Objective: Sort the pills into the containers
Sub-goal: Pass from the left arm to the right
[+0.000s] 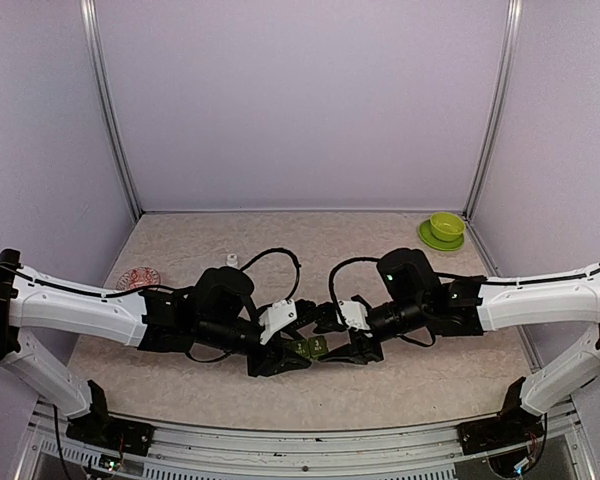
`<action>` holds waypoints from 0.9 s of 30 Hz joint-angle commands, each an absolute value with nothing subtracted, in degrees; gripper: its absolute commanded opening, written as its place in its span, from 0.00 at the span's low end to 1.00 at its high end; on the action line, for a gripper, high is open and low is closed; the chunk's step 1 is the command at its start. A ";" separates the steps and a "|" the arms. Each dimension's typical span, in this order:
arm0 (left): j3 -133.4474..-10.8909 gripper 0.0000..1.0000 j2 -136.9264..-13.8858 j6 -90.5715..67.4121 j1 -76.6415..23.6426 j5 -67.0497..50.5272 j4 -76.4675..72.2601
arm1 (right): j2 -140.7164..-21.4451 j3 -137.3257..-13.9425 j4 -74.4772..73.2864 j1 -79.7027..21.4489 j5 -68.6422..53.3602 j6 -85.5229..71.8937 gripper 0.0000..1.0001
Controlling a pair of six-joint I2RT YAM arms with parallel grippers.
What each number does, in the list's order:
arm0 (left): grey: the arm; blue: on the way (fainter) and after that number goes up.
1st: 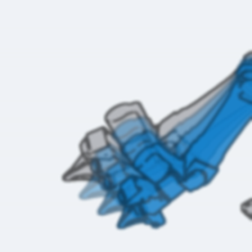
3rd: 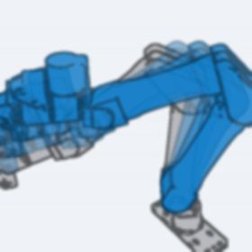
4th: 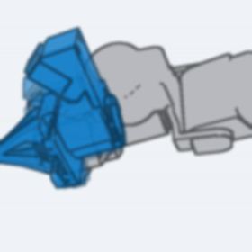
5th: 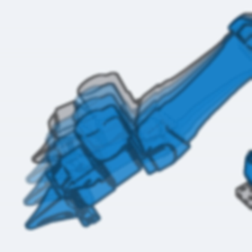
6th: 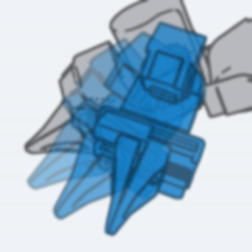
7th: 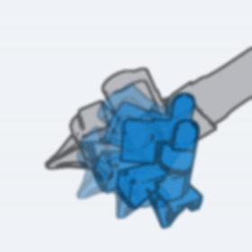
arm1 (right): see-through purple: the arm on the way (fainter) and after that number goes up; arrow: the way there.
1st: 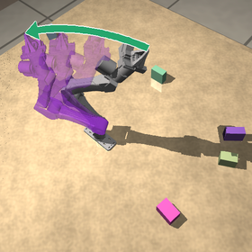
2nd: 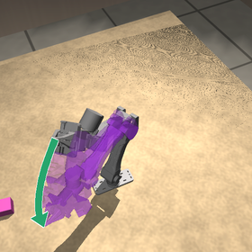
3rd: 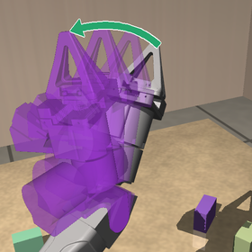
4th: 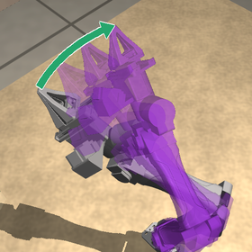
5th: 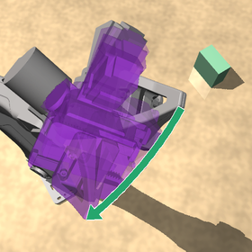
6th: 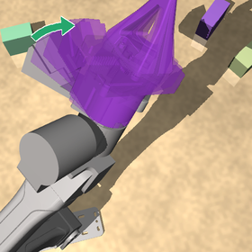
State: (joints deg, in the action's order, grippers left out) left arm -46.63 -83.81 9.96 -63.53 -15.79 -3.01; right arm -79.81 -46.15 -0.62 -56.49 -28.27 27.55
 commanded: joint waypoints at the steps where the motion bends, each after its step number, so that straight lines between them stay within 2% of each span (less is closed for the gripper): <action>1: -46.43 0.24 -82.80 10.42 -63.98 -15.36 -4.04 | -78.47 -45.23 -0.35 -56.38 -26.17 28.91 0.54; 11: -46.36 0.24 -83.06 10.30 -63.90 -15.65 -4.16 | -79.27 -44.35 0.30 -57.07 -24.70 30.66 0.53; 19: -46.11 0.24 -83.15 10.03 -63.89 -15.99 -4.95 | -77.76 -42.62 3.39 -57.13 -25.35 30.53 0.42; 27: -46.40 0.24 -83.59 9.92 -63.85 -16.43 -4.84 | -76.50 -41.70 6.56 -57.77 -25.54 30.18 0.44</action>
